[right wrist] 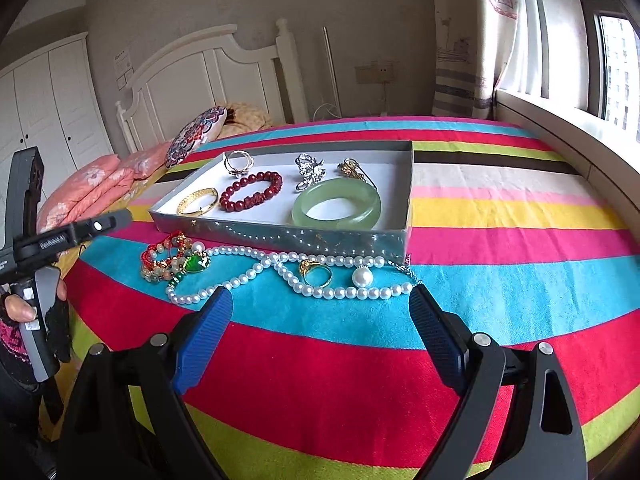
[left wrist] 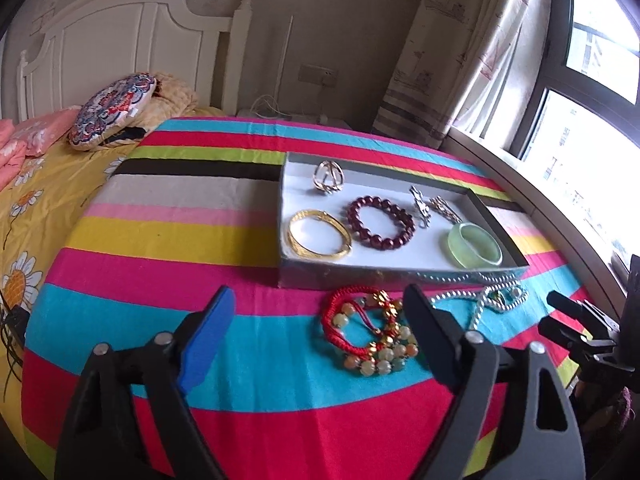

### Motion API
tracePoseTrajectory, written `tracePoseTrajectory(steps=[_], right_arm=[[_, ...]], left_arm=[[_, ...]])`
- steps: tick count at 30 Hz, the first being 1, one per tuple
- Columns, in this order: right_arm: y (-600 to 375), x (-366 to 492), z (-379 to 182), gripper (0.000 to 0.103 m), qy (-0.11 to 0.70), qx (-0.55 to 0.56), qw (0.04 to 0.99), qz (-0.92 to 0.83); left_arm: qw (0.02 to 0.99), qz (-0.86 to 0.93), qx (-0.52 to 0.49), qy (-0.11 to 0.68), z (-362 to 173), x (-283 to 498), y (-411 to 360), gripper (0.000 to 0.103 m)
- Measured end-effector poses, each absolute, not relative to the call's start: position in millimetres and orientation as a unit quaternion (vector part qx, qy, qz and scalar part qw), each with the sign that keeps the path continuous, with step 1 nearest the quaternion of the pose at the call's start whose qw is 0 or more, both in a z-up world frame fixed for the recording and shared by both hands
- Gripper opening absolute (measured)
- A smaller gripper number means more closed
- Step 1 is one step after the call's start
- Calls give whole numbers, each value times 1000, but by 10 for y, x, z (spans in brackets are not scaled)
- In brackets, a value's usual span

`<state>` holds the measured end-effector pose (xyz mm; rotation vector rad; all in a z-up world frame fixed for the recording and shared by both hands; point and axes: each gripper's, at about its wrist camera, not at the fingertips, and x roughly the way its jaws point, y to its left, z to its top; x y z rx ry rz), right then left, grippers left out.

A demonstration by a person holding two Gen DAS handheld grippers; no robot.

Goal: Organize jewelry
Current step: 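Withdraw both tools from the tray toward the remaining jewelry, then lower the left tool onto the red cord bracelet and grasp it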

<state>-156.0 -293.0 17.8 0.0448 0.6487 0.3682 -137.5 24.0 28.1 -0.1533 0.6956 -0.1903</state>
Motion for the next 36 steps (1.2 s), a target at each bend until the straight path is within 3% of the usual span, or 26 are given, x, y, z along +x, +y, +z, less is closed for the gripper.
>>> tracePoseTrajectory(steps=[3,5,9,11,14,19,22,24,25,26,28,31,32,36], right_arm=[[-2901,-1568,181,86,315,21,930,187],[-2862,-1582,174,86,316,16,929,193],[-2806,-1603,138,86,320,9,926,199],[-2792,-1610,121,86,322,9,926,199],[-2787,-1614,108,86,323,9,925,201],[-2794,-1616,87,86,325,10,924,201],[-2782,-1611,67,86,327,10,923,202],[-2771,-1622,61,86,327,8,923,202],[-2772,-1622,62,86,327,7,923,201],[-2774,-1622,59,86,328,7,923,201],[-2781,-1617,53,86,329,8,923,200],[-2772,-1617,60,86,329,8,923,201],[-2762,-1622,71,86,327,6,923,201],[-2633,-1619,141,86,326,-9,920,216]], left_arm=[[932,-88,-43,349,217,-1388,75,69],[926,-96,-33,365,165,-1337,3,49],[920,-100,-35,377,149,-1221,-27,44],[916,-102,-33,387,141,-1161,-37,28],[902,-101,-37,418,64,-1072,-21,12],[908,-92,-45,407,97,-1173,52,12],[909,-85,-52,404,94,-1190,118,42],[906,-93,-54,408,72,-1172,131,42],[905,-96,-54,412,58,-1160,128,40],[903,-98,-51,414,42,-1152,118,28],[902,-102,-40,418,26,-1153,78,14],[910,-97,-35,402,67,-1209,55,11],[913,-102,-46,393,101,-1233,73,4],[921,-133,-73,360,376,-1279,130,4]])
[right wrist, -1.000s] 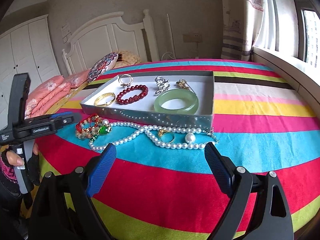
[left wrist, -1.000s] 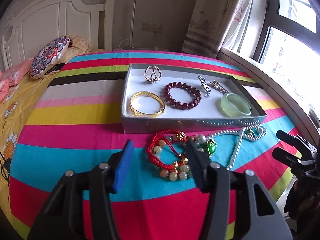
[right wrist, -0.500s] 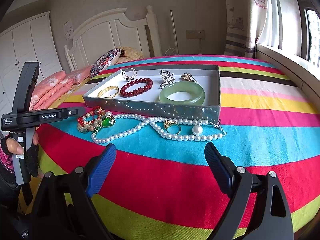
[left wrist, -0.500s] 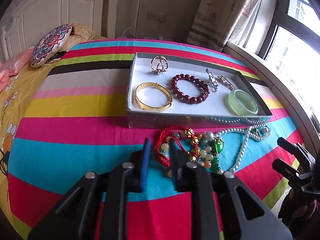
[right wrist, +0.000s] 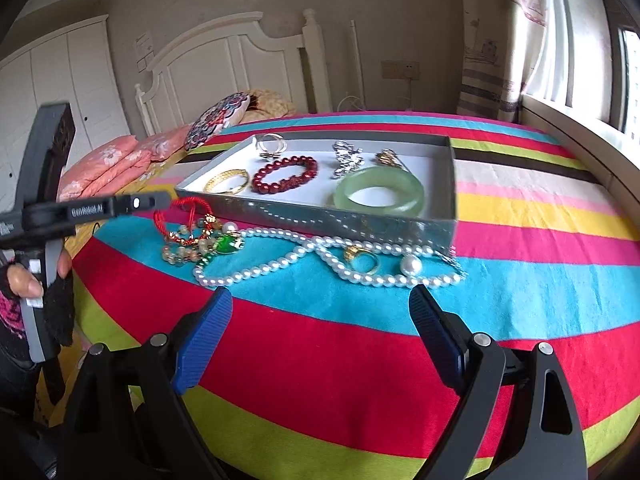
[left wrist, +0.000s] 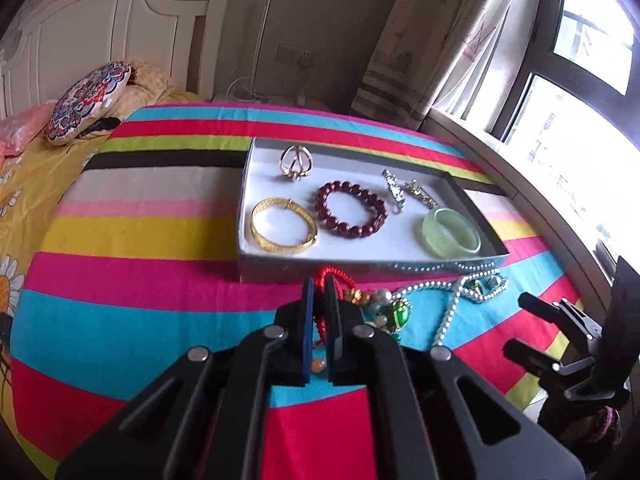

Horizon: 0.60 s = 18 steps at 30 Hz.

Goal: Organize jewelry
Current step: 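Lower the left tool onto the red cord bracelet and grasp it, then lift the red cord bracelet with the left tool while the right tool grasps the jade bead bracelet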

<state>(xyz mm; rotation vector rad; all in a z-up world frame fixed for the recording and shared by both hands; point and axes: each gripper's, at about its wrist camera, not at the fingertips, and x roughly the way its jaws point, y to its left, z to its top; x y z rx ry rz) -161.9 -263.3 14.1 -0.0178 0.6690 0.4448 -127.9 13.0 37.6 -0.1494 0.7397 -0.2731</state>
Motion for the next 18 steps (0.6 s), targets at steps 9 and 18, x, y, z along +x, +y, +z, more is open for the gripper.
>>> tracePoseTrajectory(steps=[9,18], right_arm=[[-1812,-1516,248,83,353,-78,871,333],[-1087,-1154,213,54,394,-149,816,396]], left_arm=[[933,-155,-76,315,827,-1341,189,4],[948,-124,-70,286,955,-1616,416,4]])
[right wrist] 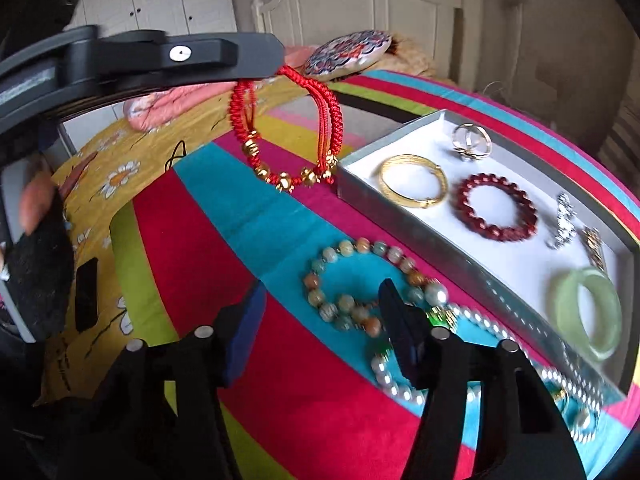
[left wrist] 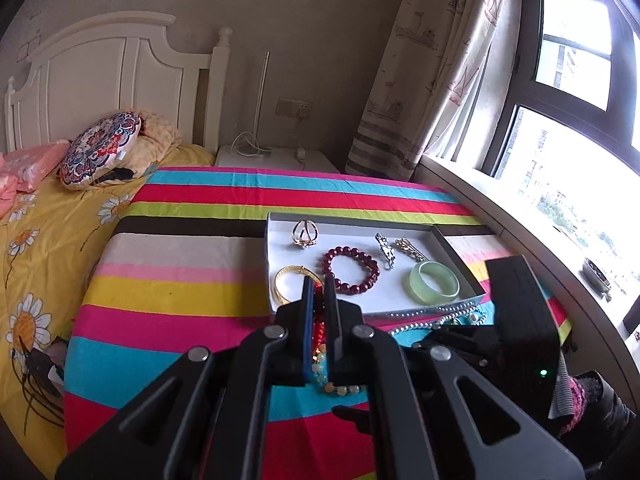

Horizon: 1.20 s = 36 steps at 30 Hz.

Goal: Organize jewelry
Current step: 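Lift the red cord bracelet with the left tool while the right tool grasps the jade bead bracelet, then carry both bracelets into the tray and open both tools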

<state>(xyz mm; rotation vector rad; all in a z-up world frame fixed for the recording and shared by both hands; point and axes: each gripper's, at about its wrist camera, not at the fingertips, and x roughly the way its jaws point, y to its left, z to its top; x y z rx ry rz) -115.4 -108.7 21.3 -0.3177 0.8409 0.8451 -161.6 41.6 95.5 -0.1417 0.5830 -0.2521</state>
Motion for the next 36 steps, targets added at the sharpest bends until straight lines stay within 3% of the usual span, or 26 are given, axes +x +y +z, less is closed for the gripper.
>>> tracePoseTrajectory(steps=[2,7,11,13,27,36], right_arm=[[-964,-1114,181,47,403,-168,806,401],[-787,-1087,145,42,405,-219,793,400],[-889,-1187,124,18,378,-231,808,389],[-927,-1250,122,12,366,-239,819,373],[-1339,-1265,513,12,341,-80,846,402],[-1421,-1417,930,12,294,-64,864,404]], left_arm=[[948,-116,-72,287,923,-1644,478,4],[945,-109,-87,295,823,-1682,636,4],[944,-108,-90,298,771,-1722,693,4],[943,-108,-92,301,740,-1718,700,4],[943,-116,-85,301,712,-1742,620,4],[946,-127,-69,290,817,-1790,490,4]])
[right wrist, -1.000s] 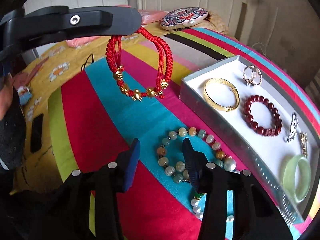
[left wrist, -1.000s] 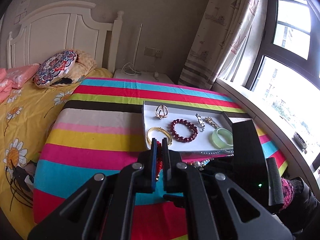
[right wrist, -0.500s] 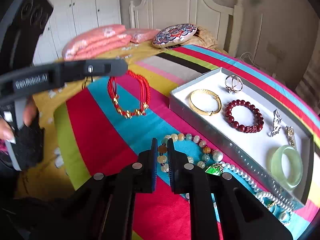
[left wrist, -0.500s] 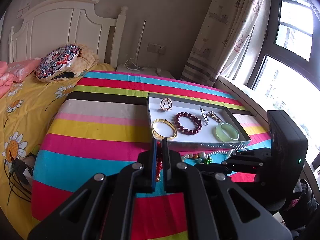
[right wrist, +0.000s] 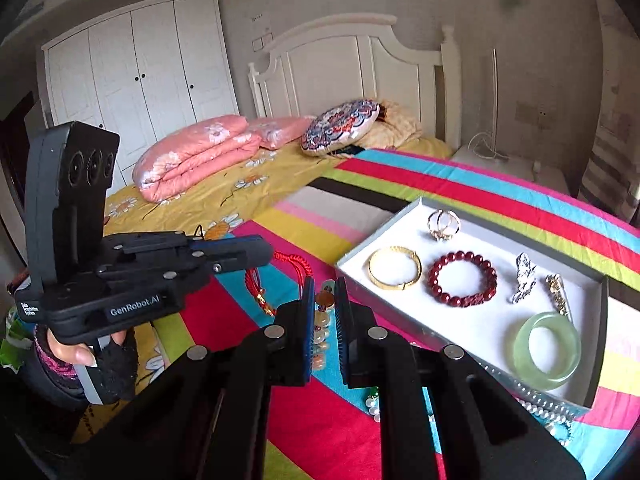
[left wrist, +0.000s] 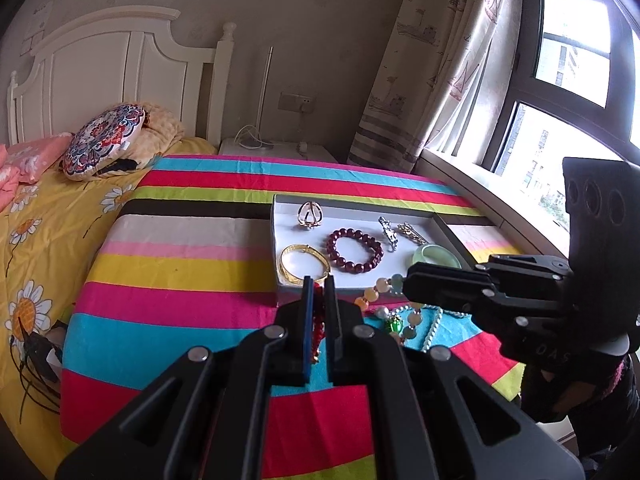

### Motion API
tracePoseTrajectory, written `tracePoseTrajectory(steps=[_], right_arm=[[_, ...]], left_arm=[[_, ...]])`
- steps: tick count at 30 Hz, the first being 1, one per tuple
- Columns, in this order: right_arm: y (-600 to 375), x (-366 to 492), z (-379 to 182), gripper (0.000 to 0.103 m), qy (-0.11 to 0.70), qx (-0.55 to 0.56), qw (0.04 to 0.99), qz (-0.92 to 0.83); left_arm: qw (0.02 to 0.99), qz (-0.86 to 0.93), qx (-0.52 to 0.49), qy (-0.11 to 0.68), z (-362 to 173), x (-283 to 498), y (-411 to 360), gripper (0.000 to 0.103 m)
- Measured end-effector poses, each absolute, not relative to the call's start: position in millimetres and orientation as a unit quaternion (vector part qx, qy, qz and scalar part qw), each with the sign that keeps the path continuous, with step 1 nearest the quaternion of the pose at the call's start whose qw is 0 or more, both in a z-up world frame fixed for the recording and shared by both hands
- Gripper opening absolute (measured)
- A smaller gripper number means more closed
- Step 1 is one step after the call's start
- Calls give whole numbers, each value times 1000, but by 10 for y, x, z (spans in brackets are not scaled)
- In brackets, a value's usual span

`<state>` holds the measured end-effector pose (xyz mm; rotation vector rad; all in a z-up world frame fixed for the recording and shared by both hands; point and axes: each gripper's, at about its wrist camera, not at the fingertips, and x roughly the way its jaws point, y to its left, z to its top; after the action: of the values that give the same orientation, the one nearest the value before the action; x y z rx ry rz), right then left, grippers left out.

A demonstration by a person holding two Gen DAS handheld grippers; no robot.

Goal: Organize jewelry
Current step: 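Carry both bracelets into the tray and open both tools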

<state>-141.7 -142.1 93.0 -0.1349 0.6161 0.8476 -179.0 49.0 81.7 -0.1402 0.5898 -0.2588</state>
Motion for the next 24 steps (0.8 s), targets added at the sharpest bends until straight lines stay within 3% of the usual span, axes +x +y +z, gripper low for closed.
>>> tracePoseTrajectory(steps=[24], right_arm=[[-1867,-1202,1408,12,238,-62,908,339]], left_arm=[[950,-176,-9,257,1314,-1320,-176,4]])
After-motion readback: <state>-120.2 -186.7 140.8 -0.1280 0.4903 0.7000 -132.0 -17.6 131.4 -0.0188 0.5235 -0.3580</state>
